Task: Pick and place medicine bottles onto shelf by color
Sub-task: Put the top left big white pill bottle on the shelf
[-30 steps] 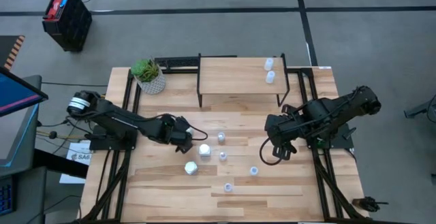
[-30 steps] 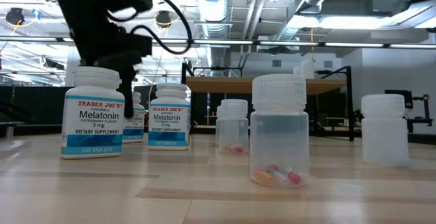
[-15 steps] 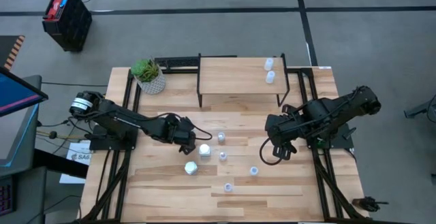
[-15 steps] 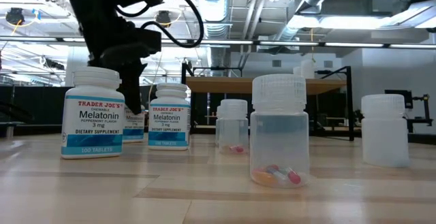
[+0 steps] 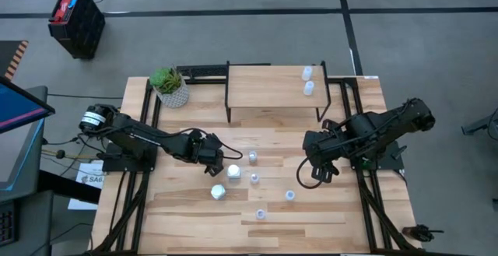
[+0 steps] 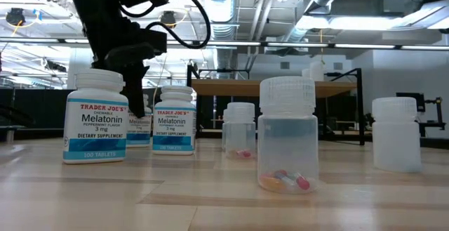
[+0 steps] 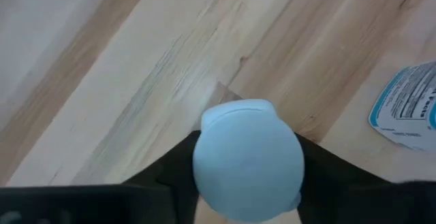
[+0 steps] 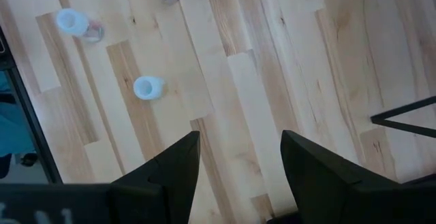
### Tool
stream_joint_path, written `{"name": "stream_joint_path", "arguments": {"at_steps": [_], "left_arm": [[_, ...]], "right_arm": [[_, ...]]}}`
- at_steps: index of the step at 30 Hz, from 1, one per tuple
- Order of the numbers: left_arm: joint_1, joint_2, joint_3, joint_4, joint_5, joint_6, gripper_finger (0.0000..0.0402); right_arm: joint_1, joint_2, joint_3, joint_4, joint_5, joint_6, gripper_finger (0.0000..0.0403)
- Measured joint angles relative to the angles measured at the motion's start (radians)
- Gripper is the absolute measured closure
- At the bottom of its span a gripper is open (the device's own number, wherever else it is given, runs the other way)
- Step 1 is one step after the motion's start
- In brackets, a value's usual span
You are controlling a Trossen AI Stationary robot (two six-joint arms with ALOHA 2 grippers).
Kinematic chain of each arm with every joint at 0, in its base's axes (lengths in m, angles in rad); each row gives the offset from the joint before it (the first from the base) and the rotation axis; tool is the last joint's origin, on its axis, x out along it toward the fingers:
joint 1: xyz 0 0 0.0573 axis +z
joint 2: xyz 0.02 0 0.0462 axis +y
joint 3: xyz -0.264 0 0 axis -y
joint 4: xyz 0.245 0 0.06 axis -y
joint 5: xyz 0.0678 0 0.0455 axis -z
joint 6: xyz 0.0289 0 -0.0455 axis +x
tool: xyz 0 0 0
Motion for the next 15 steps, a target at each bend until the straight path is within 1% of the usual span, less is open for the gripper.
{"name": "stream_joint_path", "arguments": {"at_steps": [1,3,6,8,11,15], "left_arm": [[0.002,0.0,0.0,0.001,0.001,0.018,0.0264],[0.007,0.001,0.016,-0.015,0.031,0.084,0.0264],[0.009,0.003,0.094,-0.07,0.097,0.213,0.0264],[0.007,0.003,0.185,-0.145,0.122,0.305,0.0264],[0.008,0.003,0.354,-0.298,0.124,0.401,0.0264],[0.015,0.002,0.585,-0.396,0.086,0.611,0.0264]], "right_arm": [[0.0,0.0,0.0,0.0,0.0,0.0,0.0177],[0.0,0.0,0.0,0.0,0.0,0.0,0.0177],[0.0,0.0,0.0,-0.004,0.0,0.001,0.0177],[0.0,0.0,0.0,-0.007,0.0,0.001,0.0177],[0.0,0.0,0.0,-0.013,0.0,0.001,0.0177],[0.0,0.0,0.0,-0.016,0.0,0.001,0.0177]]}}
